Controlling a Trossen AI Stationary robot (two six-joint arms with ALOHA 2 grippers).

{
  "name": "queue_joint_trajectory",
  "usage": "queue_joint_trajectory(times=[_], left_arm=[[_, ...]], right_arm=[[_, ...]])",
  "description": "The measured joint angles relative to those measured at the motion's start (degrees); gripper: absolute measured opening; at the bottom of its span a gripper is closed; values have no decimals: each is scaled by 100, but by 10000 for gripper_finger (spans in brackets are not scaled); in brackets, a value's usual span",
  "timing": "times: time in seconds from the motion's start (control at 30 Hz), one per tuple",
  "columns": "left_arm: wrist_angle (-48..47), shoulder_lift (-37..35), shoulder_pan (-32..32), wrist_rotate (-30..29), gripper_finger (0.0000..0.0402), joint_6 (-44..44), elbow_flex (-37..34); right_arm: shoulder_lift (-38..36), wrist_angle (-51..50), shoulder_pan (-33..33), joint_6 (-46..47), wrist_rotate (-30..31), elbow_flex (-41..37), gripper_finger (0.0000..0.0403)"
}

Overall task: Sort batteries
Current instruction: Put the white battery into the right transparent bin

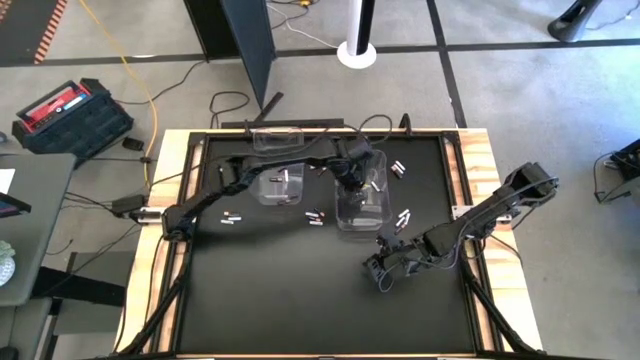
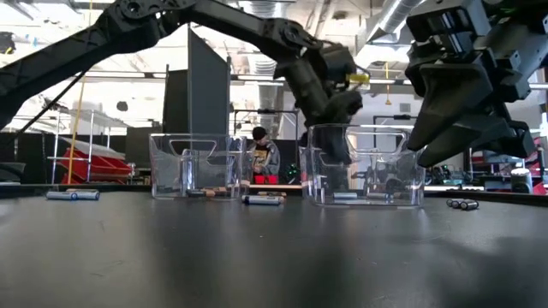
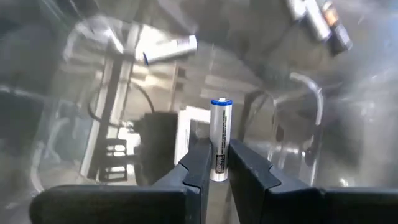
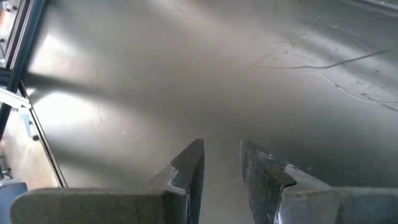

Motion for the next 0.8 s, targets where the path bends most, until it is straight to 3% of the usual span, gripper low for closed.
queue_joint_trajectory(times=[0.23, 0.6, 0.8], left_arm=[[-73, 45, -13, -2, 55, 354, 7], [-54, 45, -13, -21, 115, 382, 7], [-107, -80, 31, -26, 122, 246, 24]], right_arm=[[0, 2, -104, -1, 2, 0, 121], [0, 2, -92, -4, 4, 0, 121], [-178, -52, -20, -47, 0, 0, 121]])
